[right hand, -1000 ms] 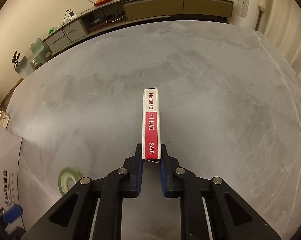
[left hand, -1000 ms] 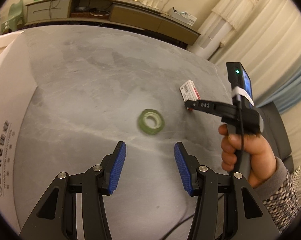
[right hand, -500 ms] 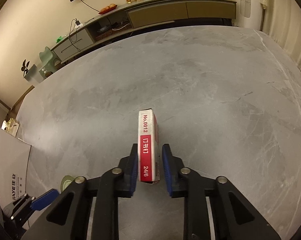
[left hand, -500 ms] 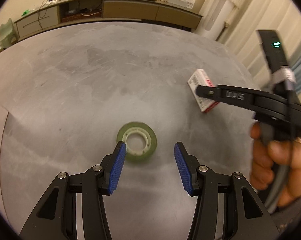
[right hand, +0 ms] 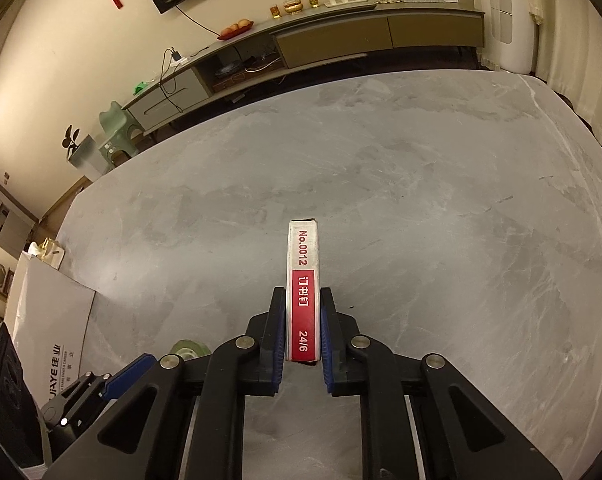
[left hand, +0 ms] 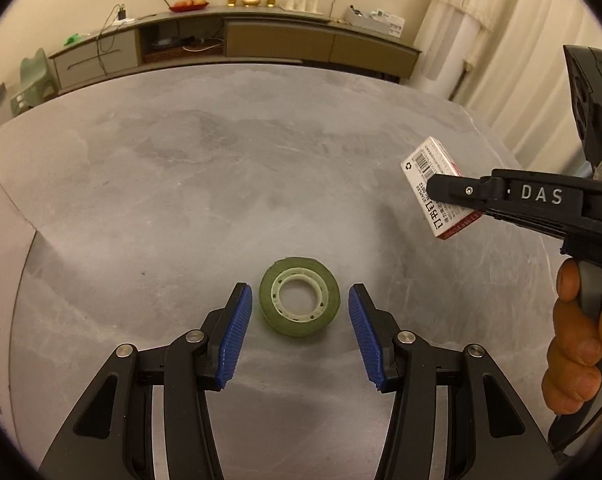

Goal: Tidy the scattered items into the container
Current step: 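Grasp the green tape roll with the left gripper while the right lifts the staple box, then carry the tape in the left gripper and staple box in the right over the box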

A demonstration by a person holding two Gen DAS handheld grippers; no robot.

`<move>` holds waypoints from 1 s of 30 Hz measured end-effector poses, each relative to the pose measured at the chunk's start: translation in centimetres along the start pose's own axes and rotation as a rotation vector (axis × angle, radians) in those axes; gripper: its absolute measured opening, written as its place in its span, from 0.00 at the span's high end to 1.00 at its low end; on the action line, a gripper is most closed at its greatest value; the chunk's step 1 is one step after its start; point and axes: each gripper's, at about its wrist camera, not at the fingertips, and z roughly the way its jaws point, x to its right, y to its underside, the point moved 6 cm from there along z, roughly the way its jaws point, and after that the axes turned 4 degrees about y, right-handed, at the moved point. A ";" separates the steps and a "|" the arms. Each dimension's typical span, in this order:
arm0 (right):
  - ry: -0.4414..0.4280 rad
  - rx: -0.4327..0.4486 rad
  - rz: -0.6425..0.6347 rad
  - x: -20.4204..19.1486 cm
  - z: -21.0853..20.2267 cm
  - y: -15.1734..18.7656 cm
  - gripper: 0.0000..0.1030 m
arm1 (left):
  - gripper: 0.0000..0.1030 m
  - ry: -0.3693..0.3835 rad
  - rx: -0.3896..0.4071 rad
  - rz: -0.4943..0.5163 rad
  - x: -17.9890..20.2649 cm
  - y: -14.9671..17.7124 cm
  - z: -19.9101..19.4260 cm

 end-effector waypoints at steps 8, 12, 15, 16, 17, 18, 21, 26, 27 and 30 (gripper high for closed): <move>-0.009 -0.005 -0.011 -0.9 -0.1 0.4 0.84 | 0.44 -0.046 -0.003 0.070 1.0 0.3 1.9; -0.018 -0.005 -0.011 -1.2 -0.2 0.5 0.84 | 0.44 -0.034 -0.003 0.055 0.5 -0.1 2.3; -0.026 -0.001 -0.014 -1.5 -0.4 0.4 0.84 | 0.52 -0.038 -0.006 0.061 0.2 -0.4 2.4; -0.029 0.000 -0.014 -1.6 -0.5 0.4 0.84 | 0.52 -0.041 -0.007 0.064 0.1 -0.5 2.5; -0.031 0.002 -0.015 -1.7 -0.6 0.5 0.84 | 0.52 -0.041 -0.002 0.067 0.1 -0.5 2.3; -0.035 0.003 -0.017 -1.8 -0.7 0.5 0.84 | 0.52 -0.039 0.007 0.069 0.1 -0.5 1.9; -0.053 0.008 -0.028 -2.5 -1.2 0.7 0.84 | 0.52 -0.039 0.038 0.069 0.2 -0.5 0.0; -0.087 0.011 -0.050 -4.0 -2.1 1.4 0.84 | 0.52 -0.046 0.085 0.055 -0.4 -0.7 -3.6; -0.092 0.012 -0.055 -4.3 -2.3 1.5 0.84 | 0.52 -0.050 0.090 0.051 -0.5 -0.7 -4.2; -0.110 0.021 -0.072 -5.4 -3.1 2.0 0.84 | 0.52 -0.069 0.102 0.032 -1.3 -0.6 -6.1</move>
